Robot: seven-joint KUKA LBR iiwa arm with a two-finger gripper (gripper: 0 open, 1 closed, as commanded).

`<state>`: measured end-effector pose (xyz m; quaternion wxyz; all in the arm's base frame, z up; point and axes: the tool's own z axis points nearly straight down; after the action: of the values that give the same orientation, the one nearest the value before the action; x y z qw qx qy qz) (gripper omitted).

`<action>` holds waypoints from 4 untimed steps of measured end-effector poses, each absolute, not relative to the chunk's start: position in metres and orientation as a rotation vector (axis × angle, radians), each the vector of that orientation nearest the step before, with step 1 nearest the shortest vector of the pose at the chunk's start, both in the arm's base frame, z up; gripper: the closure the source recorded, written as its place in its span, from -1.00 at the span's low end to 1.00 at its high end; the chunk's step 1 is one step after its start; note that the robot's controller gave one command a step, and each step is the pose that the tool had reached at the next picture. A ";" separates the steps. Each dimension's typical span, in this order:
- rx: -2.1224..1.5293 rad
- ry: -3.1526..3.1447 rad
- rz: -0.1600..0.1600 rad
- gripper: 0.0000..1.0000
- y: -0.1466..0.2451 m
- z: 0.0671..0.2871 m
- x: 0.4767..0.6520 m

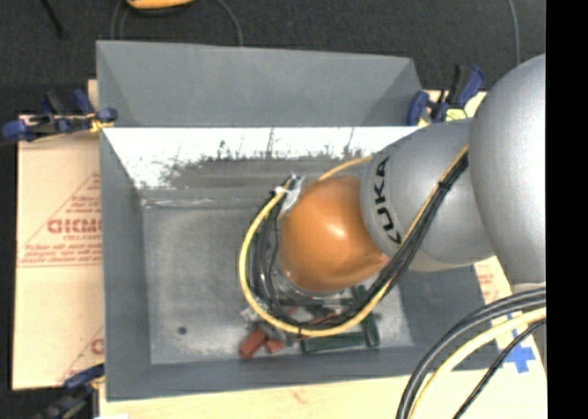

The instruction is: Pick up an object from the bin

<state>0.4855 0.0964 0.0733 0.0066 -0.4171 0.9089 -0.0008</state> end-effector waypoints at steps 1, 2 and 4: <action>-1.306 2.851 0.002 -1.00 0.096 0.071 0.482; -1.302 2.855 -0.001 1.00 0.096 0.072 0.483; -1.298 2.857 -0.001 1.00 0.096 0.072 0.483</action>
Offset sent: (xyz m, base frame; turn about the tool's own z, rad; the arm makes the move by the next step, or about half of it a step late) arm 0.0000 0.0000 0.0000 0.0000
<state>0.4831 0.0956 0.0721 0.0019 -0.4137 0.9104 -0.0002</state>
